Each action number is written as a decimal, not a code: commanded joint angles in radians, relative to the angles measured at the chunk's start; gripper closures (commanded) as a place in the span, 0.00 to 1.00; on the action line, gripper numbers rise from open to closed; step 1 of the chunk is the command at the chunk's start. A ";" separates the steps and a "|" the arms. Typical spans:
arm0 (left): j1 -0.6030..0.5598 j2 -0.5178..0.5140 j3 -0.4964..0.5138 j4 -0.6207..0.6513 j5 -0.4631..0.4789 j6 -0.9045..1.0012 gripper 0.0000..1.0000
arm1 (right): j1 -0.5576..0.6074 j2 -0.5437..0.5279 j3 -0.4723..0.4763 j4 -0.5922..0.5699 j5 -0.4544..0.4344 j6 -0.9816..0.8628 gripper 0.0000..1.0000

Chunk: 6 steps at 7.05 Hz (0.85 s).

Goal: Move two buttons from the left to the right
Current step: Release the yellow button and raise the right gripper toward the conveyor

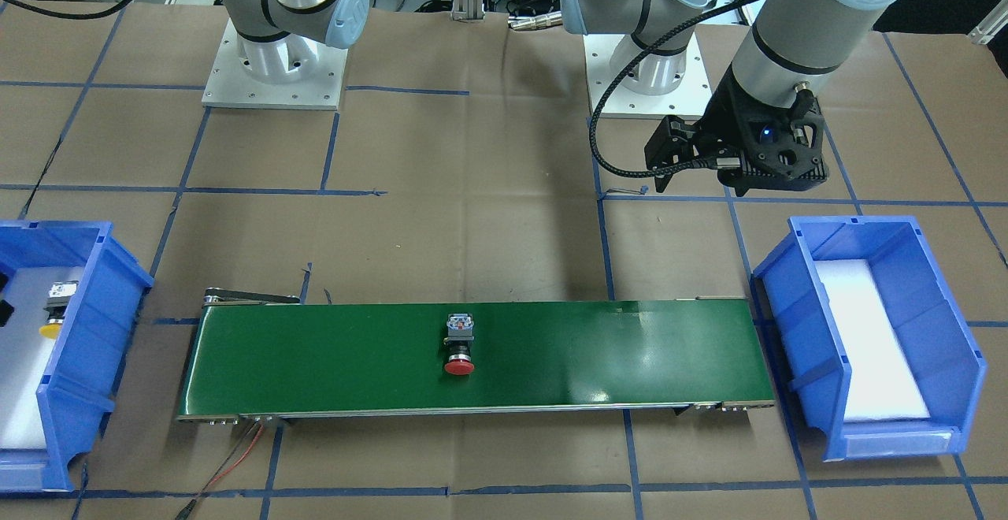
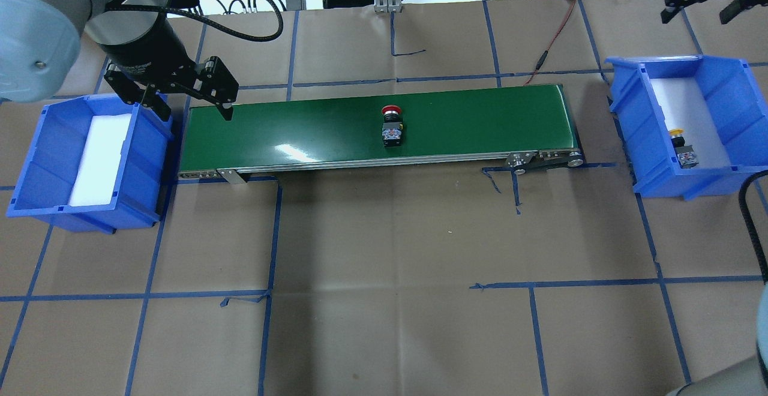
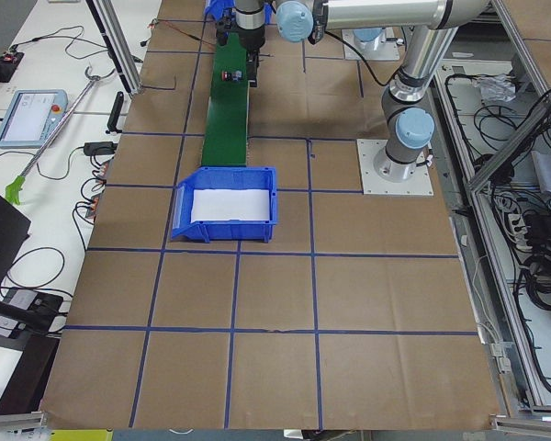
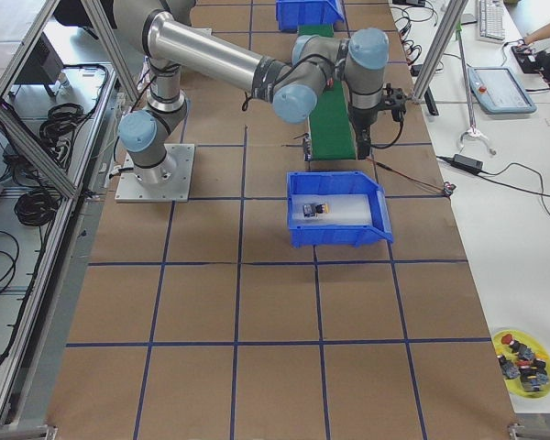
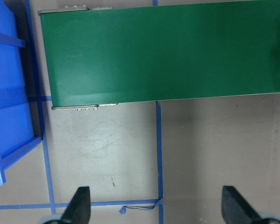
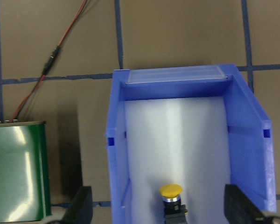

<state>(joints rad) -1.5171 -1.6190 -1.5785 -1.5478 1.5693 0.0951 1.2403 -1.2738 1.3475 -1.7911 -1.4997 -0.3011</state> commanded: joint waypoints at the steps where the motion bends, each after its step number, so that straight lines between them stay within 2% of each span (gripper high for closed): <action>1: 0.000 0.001 -0.001 0.000 0.000 0.005 0.00 | 0.250 0.010 -0.022 0.006 -0.126 0.165 0.00; 3: 0.000 0.001 -0.001 0.000 0.000 0.005 0.00 | 0.327 0.008 -0.022 0.010 -0.128 0.294 0.00; 6: 0.000 0.001 -0.001 0.000 0.000 0.005 0.00 | 0.369 0.030 -0.008 0.019 -0.119 0.300 0.00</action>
<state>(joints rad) -1.5171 -1.6184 -1.5800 -1.5478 1.5693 0.0997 1.5815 -1.2567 1.3343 -1.7733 -1.6197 -0.0064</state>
